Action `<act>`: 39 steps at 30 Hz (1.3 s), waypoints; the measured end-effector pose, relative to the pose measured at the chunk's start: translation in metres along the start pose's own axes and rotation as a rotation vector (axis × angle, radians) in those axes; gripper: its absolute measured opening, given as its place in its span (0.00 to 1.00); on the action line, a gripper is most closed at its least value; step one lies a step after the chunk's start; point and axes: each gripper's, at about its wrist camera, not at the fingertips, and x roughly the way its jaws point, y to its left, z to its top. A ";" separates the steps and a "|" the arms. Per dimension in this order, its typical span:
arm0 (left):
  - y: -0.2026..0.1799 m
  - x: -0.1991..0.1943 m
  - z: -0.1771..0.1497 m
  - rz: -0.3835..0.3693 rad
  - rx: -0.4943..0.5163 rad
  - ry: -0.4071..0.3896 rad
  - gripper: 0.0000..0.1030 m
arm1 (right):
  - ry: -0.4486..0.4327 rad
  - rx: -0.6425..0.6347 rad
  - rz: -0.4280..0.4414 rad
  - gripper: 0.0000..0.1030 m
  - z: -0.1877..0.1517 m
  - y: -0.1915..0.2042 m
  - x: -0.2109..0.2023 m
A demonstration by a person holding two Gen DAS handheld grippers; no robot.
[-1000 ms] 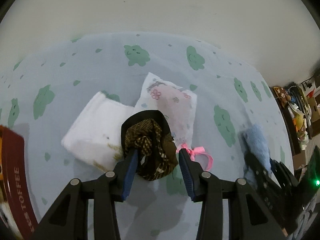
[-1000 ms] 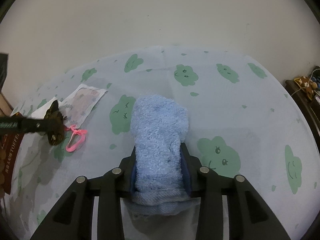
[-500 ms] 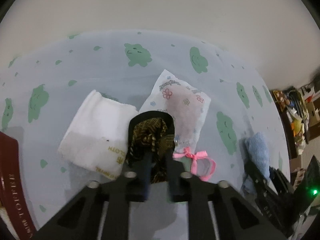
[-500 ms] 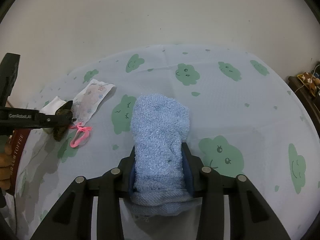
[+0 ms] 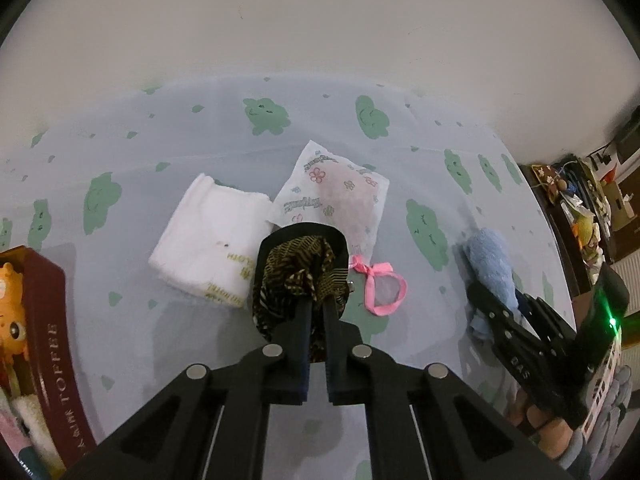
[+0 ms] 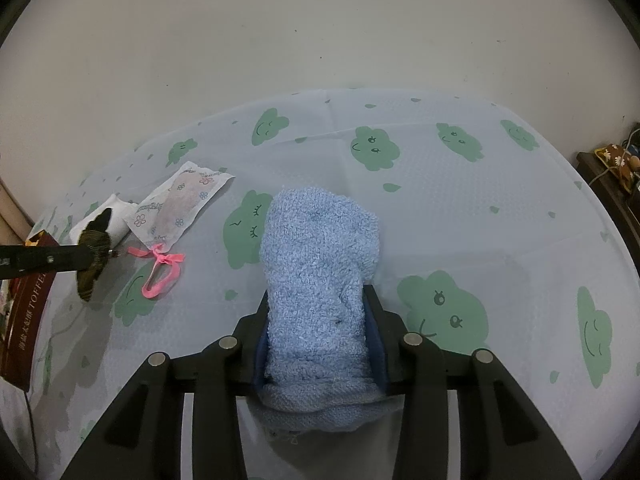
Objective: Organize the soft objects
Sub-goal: 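Drop the dark sock into the gold tin with the left tool while the right holds the blue sock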
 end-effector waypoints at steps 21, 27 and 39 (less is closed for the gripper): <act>0.025 -0.090 -0.020 0.061 -0.004 -0.068 0.05 | -0.005 -0.001 -0.003 0.38 -0.002 0.000 0.001; 0.049 -0.116 -0.025 0.109 -0.036 -0.097 0.05 | -0.005 -0.001 -0.004 0.38 -0.002 0.000 0.001; 0.118 -0.157 -0.032 0.248 -0.155 -0.168 0.05 | -0.005 -0.002 -0.003 0.38 -0.002 0.000 0.001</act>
